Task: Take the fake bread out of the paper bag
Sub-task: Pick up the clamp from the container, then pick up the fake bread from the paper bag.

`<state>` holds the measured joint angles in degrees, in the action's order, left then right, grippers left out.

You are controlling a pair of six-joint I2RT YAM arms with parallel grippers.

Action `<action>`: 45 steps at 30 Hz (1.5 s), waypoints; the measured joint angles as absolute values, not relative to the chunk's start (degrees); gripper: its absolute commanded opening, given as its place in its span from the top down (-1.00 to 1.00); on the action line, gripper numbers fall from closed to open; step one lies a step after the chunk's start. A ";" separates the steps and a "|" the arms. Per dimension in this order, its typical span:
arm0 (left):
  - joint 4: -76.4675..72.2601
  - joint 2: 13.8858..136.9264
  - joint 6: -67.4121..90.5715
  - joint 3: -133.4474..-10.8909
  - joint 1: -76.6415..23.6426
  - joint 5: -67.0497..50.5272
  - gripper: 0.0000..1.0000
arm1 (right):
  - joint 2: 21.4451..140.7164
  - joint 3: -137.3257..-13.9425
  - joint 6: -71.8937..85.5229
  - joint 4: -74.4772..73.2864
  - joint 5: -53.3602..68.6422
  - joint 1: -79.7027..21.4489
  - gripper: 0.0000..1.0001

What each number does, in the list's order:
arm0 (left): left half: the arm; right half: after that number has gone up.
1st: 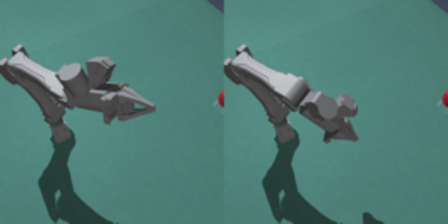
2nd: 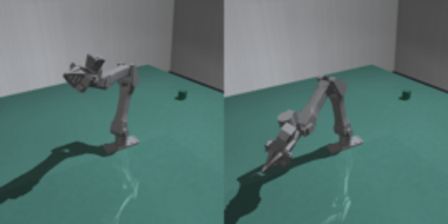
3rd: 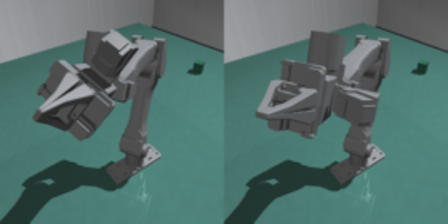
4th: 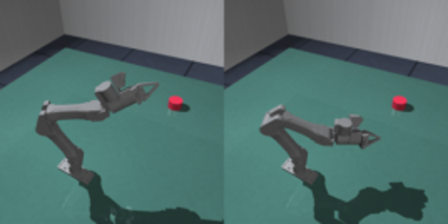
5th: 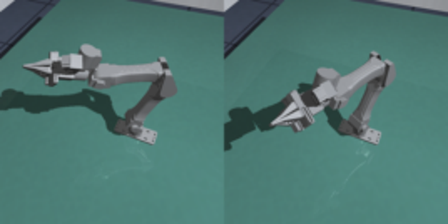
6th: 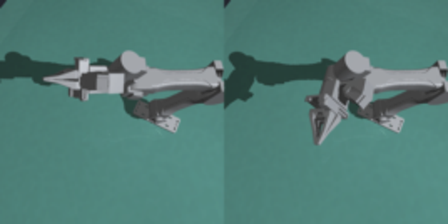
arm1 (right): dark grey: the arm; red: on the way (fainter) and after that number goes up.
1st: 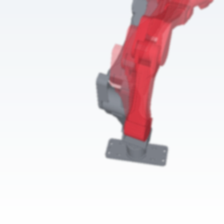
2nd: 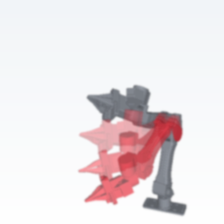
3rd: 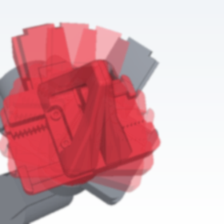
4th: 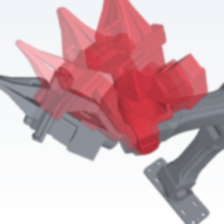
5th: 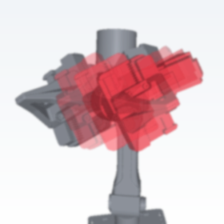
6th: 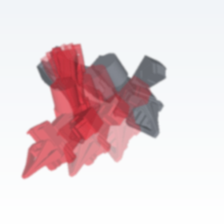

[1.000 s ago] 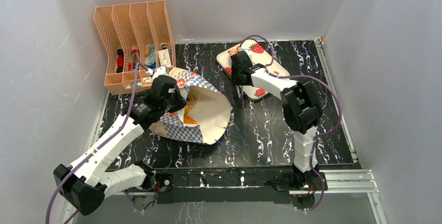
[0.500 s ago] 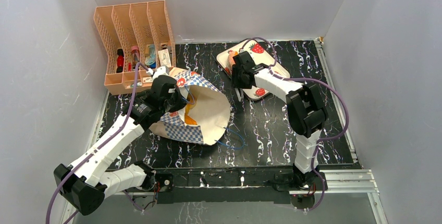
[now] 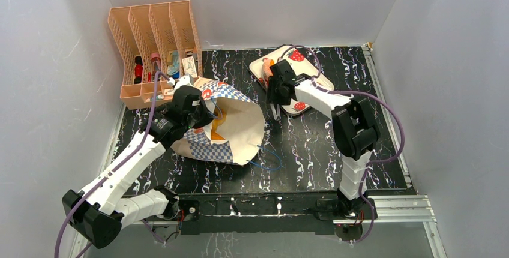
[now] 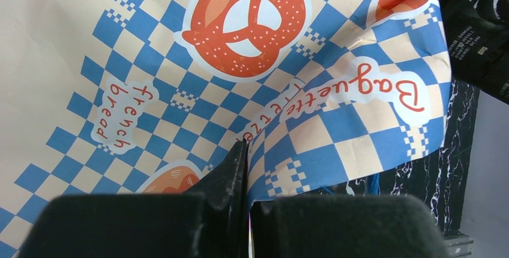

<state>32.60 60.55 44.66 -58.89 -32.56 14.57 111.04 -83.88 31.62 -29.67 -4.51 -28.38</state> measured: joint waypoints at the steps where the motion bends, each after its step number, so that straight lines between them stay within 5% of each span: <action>1: 32.58 60.55 44.49 -58.89 -32.40 14.41 1.00 | 110.56 -83.53 31.66 -29.93 -4.47 -28.38 0.15; 24: 31.29 64.05 41.08 -61.52 -30.85 12.82 1.00 | 88.84 -75.13 33.12 -35.09 -2.59 -28.38 0.36; 45: 27.18 81.01 38.61 -71.61 -30.70 11.03 1.00 | 69.21 -77.58 31.31 -50.50 4.45 -33.50 0.39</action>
